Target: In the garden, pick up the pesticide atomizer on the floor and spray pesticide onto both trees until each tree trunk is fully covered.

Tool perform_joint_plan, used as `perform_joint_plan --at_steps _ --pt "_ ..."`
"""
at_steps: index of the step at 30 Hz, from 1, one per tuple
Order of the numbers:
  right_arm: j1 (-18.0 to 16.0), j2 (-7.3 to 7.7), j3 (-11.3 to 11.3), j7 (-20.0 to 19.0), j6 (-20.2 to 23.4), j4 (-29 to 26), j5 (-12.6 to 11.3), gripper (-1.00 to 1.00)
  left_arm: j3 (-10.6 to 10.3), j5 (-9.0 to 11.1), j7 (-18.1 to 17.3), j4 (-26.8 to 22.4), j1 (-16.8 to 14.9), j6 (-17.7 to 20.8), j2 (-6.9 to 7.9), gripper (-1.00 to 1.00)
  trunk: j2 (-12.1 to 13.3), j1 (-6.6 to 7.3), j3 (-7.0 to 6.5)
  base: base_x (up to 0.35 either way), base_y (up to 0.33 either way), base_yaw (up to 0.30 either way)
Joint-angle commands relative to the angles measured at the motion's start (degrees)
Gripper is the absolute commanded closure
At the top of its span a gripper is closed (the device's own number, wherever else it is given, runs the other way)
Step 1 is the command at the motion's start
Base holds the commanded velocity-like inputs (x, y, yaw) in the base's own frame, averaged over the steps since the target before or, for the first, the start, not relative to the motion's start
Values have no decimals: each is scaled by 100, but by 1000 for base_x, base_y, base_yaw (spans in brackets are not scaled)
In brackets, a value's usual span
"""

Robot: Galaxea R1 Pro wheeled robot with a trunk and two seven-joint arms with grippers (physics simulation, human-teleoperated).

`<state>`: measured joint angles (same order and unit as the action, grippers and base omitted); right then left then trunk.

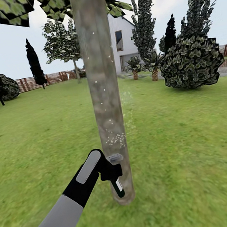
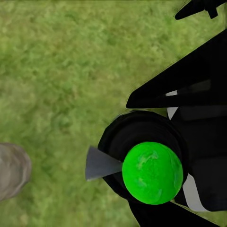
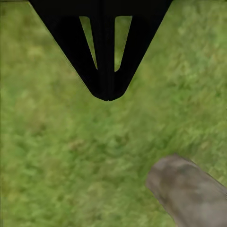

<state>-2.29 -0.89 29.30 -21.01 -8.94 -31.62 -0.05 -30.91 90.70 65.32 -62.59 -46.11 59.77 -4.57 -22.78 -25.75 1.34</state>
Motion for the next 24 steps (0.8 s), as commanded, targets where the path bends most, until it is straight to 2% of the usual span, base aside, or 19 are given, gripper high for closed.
perform_joint_plan --at_steps 1,17,24 --pt "-8 -11 39 -53 -2 -2 21 100 -2 53 59 -3 -3 18 11 100 -13 -4 14 0 340 -246" --pt "-8 -16 32 -53 -2 5 10 100 -3 53 51 -60 102 4 44 100 -13 -4 14 0 340 -240" --pt "-8 -17 31 -53 -2 7 30 100 -3 53 51 -60 102 -58 48 100 -13 -4 14 0 340 -104"
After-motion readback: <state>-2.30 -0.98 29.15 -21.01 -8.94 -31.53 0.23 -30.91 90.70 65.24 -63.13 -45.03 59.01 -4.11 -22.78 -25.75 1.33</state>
